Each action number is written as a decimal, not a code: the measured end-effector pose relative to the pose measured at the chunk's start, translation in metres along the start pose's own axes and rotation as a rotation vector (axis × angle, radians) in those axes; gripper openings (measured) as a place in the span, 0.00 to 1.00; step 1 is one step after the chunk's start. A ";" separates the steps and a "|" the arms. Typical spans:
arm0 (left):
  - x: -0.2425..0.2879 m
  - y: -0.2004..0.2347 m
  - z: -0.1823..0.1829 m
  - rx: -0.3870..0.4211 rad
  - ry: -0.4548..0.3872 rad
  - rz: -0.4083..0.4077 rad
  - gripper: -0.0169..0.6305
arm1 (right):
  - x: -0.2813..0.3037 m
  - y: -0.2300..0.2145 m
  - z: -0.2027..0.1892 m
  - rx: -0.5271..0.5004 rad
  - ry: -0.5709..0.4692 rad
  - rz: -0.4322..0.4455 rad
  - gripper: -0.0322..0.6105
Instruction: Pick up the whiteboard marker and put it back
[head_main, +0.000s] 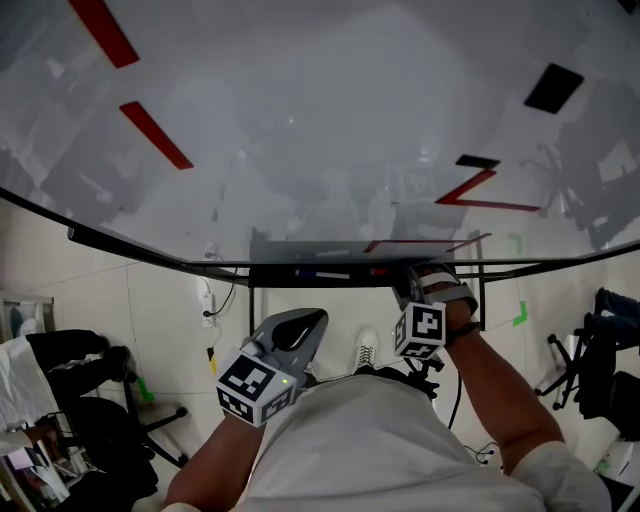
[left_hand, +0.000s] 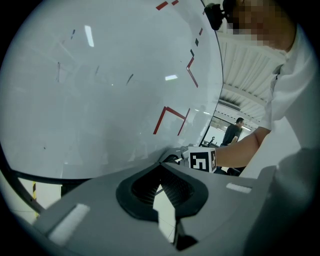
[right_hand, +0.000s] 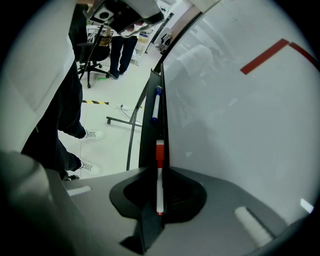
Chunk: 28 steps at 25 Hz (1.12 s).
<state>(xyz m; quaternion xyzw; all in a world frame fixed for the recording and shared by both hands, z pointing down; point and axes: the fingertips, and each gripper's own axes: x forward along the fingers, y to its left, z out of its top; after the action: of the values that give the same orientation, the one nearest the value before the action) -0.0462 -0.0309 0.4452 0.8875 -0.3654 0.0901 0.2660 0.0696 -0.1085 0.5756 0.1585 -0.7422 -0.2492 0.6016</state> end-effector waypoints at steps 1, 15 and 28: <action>0.000 -0.001 0.001 0.003 0.000 -0.002 0.05 | -0.002 0.001 0.000 0.004 -0.009 0.000 0.11; 0.000 -0.002 0.013 0.026 -0.019 -0.002 0.05 | -0.070 -0.020 0.018 0.729 -0.328 0.084 0.11; 0.004 -0.009 0.022 0.051 -0.040 -0.017 0.05 | -0.118 -0.036 0.022 1.276 -0.641 0.238 0.11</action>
<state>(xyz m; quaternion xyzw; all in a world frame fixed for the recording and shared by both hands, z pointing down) -0.0378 -0.0401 0.4243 0.8986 -0.3608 0.0795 0.2368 0.0726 -0.0710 0.4566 0.3163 -0.8951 0.2657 0.1678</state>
